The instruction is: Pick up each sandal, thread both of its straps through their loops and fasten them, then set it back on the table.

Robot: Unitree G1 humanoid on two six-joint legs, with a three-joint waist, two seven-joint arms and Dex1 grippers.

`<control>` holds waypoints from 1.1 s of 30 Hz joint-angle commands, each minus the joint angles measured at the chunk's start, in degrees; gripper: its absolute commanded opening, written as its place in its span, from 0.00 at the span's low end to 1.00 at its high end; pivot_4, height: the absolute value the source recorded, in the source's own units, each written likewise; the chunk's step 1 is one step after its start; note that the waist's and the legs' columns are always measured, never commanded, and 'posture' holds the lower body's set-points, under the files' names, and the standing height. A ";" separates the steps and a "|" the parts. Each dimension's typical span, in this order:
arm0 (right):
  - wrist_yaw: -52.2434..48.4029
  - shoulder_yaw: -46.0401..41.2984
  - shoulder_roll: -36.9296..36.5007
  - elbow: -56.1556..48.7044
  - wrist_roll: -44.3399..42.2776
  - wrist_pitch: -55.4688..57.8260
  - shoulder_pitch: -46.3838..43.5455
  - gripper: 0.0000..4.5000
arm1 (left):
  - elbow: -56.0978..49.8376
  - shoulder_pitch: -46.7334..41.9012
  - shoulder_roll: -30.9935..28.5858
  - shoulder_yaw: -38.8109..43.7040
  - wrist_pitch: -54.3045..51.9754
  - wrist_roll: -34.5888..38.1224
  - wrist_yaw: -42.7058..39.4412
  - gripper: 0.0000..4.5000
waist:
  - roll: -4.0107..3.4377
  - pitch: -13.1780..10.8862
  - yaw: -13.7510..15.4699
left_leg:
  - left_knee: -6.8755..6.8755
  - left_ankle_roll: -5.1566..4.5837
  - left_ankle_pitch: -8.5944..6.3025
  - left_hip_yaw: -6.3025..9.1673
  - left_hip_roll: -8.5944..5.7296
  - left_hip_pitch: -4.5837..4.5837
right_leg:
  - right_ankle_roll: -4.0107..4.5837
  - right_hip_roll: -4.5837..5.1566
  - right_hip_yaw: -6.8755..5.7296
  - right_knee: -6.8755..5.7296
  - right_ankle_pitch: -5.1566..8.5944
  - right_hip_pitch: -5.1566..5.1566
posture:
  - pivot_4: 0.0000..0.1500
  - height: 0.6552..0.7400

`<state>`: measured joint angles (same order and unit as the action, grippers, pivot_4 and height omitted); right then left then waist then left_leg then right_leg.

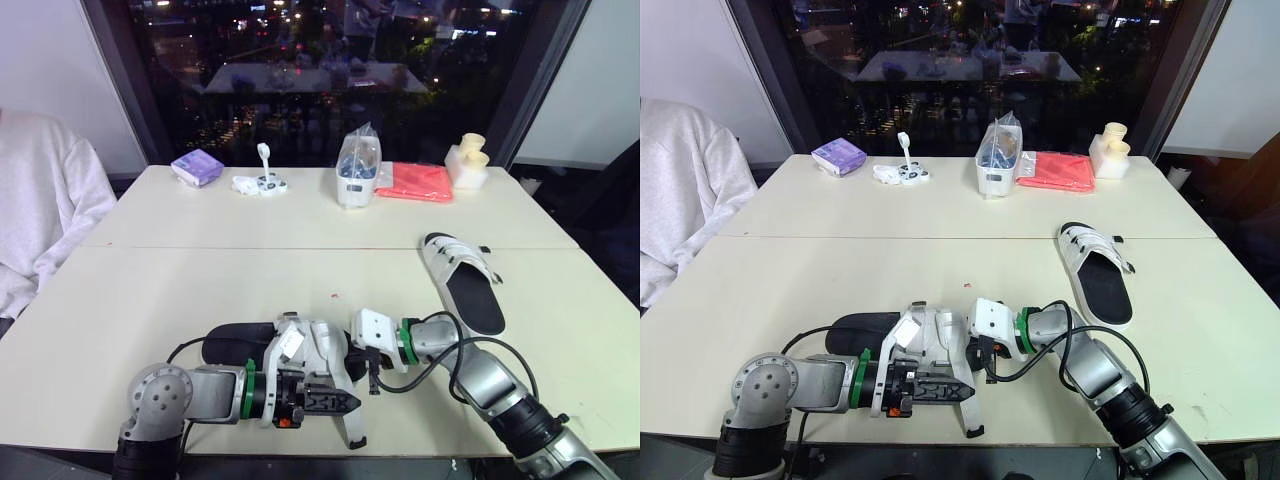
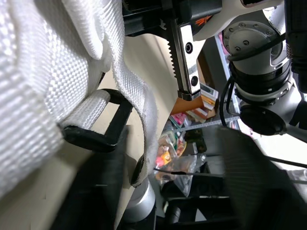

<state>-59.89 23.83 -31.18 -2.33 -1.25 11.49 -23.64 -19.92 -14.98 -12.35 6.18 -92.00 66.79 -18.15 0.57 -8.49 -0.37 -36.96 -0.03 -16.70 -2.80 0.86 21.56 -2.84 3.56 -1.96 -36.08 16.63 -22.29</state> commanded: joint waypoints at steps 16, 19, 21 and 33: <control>-1.43 3.81 -0.99 5.78 3.19 1.83 2.36 0.00 | 1.33 -4.23 -11.59 3.99 -0.04 10.06 -8.87 0.01 | -0.06 -0.02 -0.17 | 0.04 0.00 -0.01 0.00 -0.01 0.09 | 0.01 0.01 -0.01 0.03 0.00 -0.11 | 1.00 1.00; -1.34 3.87 -0.38 7.18 3.37 0.99 1.45 0.00 | 4.18 -8.08 -14.86 4.68 0.89 11.74 -11.47 0.01 | -0.04 -0.03 -0.25 | 0.04 0.01 -0.02 0.00 -0.01 0.07 | 0.01 0.01 -0.01 0.03 0.01 -0.13 | 1.00 1.00; -1.34 3.96 0.05 8.21 3.60 0.32 0.84 0.00 | 5.82 -9.96 -16.36 4.58 0.86 12.44 -12.89 0.01 | -0.04 -0.03 -0.34 | 0.02 0.08 -0.06 0.00 -0.01 0.07 | 0.02 0.01 -0.01 0.03 0.00 -0.12 | 1.00 1.00; -1.19 4.18 1.73 12.56 4.53 -2.43 -1.67 0.00 | 19.70 -23.55 -22.78 -4.93 12.42 -2.27 -28.78 0.01 | -0.05 -0.05 -0.83 | 0.12 0.16 -0.04 -0.02 0.00 -0.04 | 0.05 0.02 -0.01 -0.05 -0.02 -0.15 | 1.00 1.00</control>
<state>-61.74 24.68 -28.75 3.70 -1.29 6.91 -27.31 -1.67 -37.34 -34.55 2.36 -82.03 66.85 -43.99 0.52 -8.54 -1.20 -36.81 0.13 -16.73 -2.82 0.86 21.52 -2.79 3.58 -1.97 -36.13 16.61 -22.45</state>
